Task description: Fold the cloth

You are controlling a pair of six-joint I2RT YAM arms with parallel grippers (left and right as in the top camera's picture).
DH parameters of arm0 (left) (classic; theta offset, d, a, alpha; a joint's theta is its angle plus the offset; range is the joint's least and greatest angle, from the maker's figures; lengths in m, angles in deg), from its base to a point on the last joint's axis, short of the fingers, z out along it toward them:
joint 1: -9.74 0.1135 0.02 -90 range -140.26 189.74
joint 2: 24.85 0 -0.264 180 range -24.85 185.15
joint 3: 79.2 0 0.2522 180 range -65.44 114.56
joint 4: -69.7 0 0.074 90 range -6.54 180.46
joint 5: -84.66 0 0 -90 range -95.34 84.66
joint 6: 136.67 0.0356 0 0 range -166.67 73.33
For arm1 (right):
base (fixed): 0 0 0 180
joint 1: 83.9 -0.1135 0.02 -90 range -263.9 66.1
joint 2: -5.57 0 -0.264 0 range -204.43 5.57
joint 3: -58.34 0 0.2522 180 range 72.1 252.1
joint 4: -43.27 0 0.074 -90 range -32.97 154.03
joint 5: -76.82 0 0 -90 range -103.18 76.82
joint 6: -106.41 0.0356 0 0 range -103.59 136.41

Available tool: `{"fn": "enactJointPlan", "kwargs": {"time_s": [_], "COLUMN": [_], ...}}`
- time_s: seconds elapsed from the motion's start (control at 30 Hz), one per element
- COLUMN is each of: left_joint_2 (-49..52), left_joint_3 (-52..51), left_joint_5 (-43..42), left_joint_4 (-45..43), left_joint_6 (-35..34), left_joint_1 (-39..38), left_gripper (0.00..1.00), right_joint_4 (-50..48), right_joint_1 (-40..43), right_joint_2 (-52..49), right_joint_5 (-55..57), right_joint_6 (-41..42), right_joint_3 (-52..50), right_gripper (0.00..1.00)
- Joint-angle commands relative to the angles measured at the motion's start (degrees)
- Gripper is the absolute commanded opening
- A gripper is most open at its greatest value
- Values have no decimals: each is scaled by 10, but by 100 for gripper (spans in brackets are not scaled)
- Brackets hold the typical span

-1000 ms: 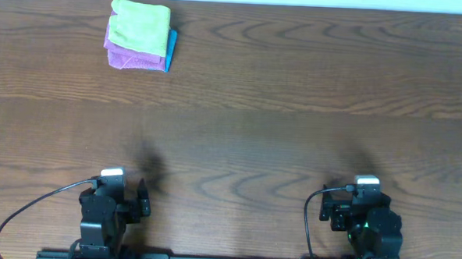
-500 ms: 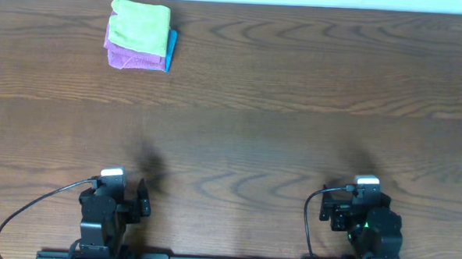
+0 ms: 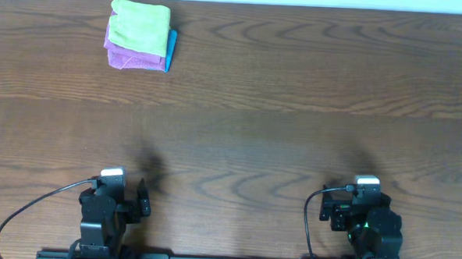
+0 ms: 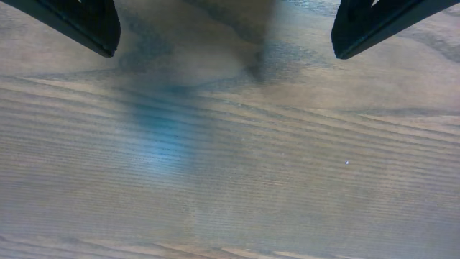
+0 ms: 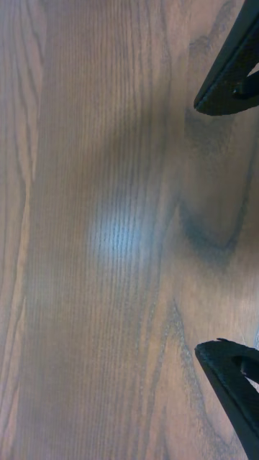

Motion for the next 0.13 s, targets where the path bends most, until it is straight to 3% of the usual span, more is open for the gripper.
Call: {"fn": "enactJointPlan", "kwargs": {"time_s": [0.0, 0.1], "left_joint_2": [-4, -4], "left_joint_3": [-12, -12], "left_joint_5": [2, 2], "left_joint_4": [6, 6], "left_joint_6": [4, 4], "left_joint_1": [1, 1], "left_gripper": [95, 95], "right_joint_4": [0, 0], "right_joint_1": [5, 5], "right_joint_2": [6, 6], "right_joint_5": [6, 6], "right_joint_6": [-11, -11], "right_joint_3": [-8, -8], "right_gripper": [99, 99]}}
